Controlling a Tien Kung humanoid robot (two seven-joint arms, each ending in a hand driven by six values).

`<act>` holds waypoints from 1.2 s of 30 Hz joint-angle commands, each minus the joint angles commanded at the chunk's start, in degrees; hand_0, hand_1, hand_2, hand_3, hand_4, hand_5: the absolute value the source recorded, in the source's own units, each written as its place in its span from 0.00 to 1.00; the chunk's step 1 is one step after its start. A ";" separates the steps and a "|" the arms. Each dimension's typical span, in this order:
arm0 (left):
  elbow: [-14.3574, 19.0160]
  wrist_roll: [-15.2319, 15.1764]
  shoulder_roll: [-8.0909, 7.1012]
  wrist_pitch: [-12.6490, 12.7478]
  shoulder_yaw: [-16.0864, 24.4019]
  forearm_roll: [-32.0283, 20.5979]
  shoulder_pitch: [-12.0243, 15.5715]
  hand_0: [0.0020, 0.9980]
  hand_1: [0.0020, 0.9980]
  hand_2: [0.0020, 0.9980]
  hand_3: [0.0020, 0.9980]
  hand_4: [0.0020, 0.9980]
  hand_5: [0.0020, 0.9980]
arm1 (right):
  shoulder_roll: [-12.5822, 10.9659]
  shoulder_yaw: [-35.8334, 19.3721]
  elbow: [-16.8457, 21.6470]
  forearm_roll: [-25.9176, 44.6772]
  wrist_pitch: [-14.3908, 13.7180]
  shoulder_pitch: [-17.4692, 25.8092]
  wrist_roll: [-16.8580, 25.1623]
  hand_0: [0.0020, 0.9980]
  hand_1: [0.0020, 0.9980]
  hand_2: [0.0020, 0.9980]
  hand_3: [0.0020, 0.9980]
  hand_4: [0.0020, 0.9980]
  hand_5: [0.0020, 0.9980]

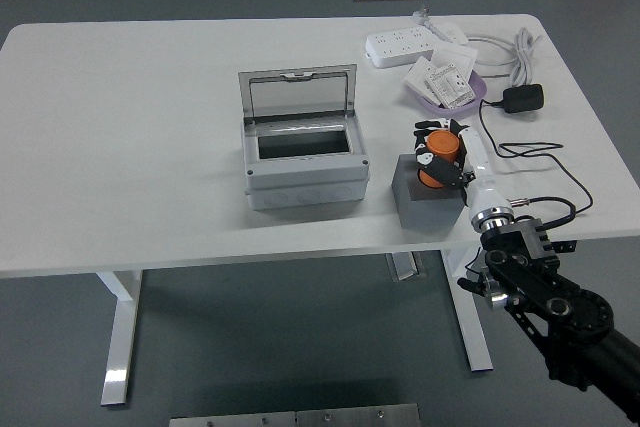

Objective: Fetch the battery,place it into the box,close the lid of the box

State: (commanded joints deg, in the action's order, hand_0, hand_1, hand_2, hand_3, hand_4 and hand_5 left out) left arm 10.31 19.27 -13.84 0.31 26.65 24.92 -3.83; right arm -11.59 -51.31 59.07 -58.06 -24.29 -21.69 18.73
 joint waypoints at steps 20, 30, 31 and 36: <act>0.00 -0.20 -0.17 0.22 -0.31 0.16 0.06 0.57 0.59 0.50 0.56 0.52 0.00 | -0.13 0.09 2.16 -0.47 0.62 -0.30 -1.26 0.26 0.20 0.27 0.24 0.00 0.00; 0.00 -0.19 -0.27 0.34 -0.14 0.26 0.10 0.57 0.59 0.50 0.56 0.52 0.00 | -1.97 0.84 8.80 -12.78 3.19 -1.81 -9.72 0.26 0.20 0.27 0.24 0.00 0.00; 0.00 -0.19 -0.30 0.36 -0.12 0.25 0.10 0.57 0.59 0.50 0.56 0.52 0.00 | -2.27 1.14 9.52 -14.48 3.84 -2.29 -10.97 0.26 0.20 0.27 0.24 0.00 0.00; 0.00 -0.13 -0.42 0.38 0.06 0.37 0.07 0.57 0.59 0.50 0.56 0.52 0.00 | -3.33 4.47 12.06 -23.38 6.74 -6.54 -16.92 0.23 0.19 0.27 0.24 0.00 0.00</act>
State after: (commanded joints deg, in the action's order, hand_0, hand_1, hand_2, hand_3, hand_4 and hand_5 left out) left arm 10.31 19.14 -14.26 0.69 26.71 25.29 -3.77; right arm -14.92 -46.84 71.13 -81.44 -17.55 -28.23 1.81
